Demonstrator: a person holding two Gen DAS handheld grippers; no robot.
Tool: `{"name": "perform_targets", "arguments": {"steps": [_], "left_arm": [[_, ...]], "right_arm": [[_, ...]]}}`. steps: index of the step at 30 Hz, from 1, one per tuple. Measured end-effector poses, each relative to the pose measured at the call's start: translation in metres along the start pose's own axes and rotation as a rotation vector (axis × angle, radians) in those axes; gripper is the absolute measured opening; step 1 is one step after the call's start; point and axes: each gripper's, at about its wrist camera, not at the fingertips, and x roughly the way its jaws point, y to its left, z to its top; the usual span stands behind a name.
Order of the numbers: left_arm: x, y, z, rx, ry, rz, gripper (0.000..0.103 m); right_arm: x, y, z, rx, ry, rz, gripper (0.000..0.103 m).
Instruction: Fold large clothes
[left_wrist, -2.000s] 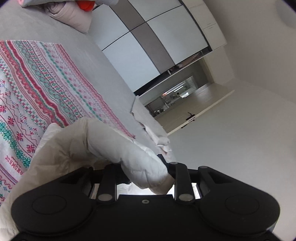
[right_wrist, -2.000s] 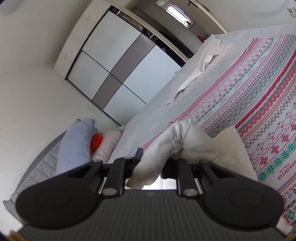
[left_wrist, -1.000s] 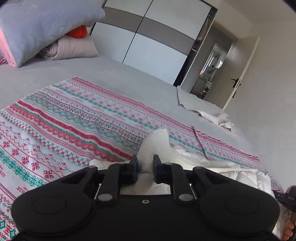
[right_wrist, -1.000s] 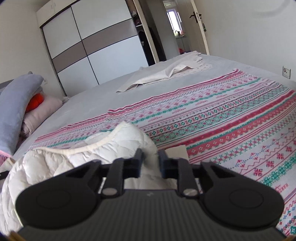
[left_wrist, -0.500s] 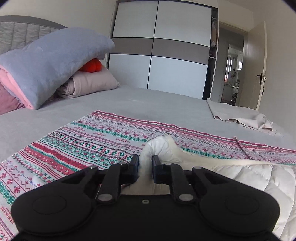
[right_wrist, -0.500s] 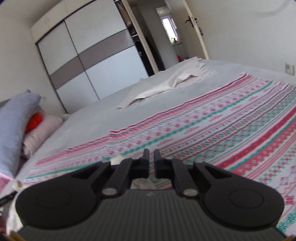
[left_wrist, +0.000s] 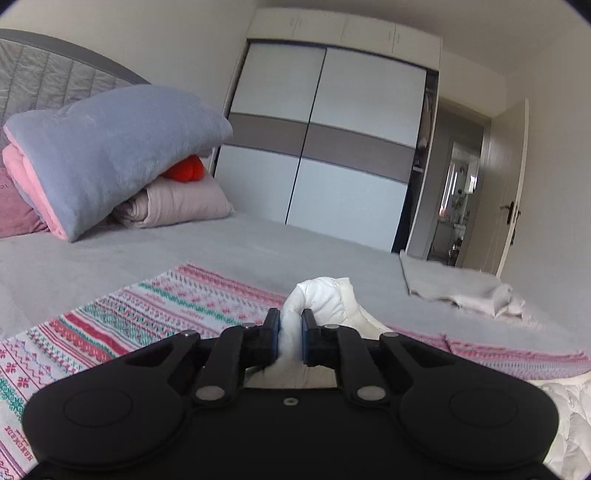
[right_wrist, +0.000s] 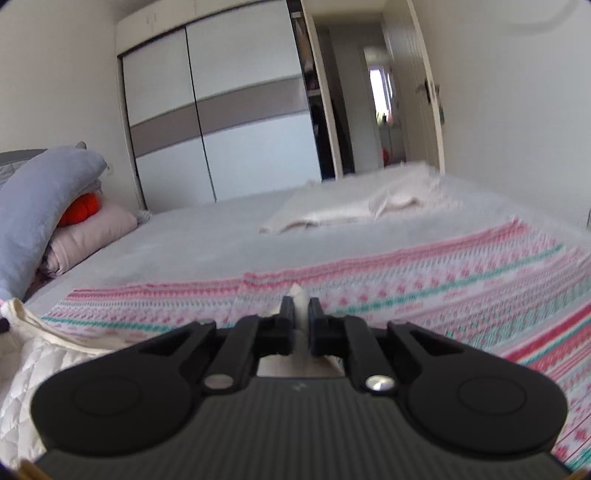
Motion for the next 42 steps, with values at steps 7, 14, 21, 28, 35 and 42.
{"name": "perform_targets", "arguments": {"steps": [7,14,21,28,35,42], "left_arm": [[0.069,-0.002,-0.044,0.104,0.156,0.117,0.013],[0.112,0.026,-0.064,-0.041,0.384,0.111,0.019],[0.102,0.017,-0.052,-0.022,0.394,0.089,0.052],[0.045,-0.006,-0.016,0.038,0.317,0.032,0.087],[-0.021,-0.047,-0.012,0.048,0.331,-0.123,0.094],[-0.059,-0.072,-0.037,0.061,0.389,-0.203,0.097]], "right_arm": [[0.076,-0.001,-0.055,-0.103,0.164,-0.137,0.006],[0.111,-0.027,-0.081,0.063,0.352,-0.111,0.007],[0.098,-0.02,-0.068,0.027,0.349,-0.105,0.023],[0.019,-0.009,-0.03,0.018,0.238,-0.104,0.066],[-0.046,0.02,-0.029,0.003,0.264,0.005,0.075],[-0.077,0.038,-0.054,-0.031,0.301,0.053,0.082]]}}
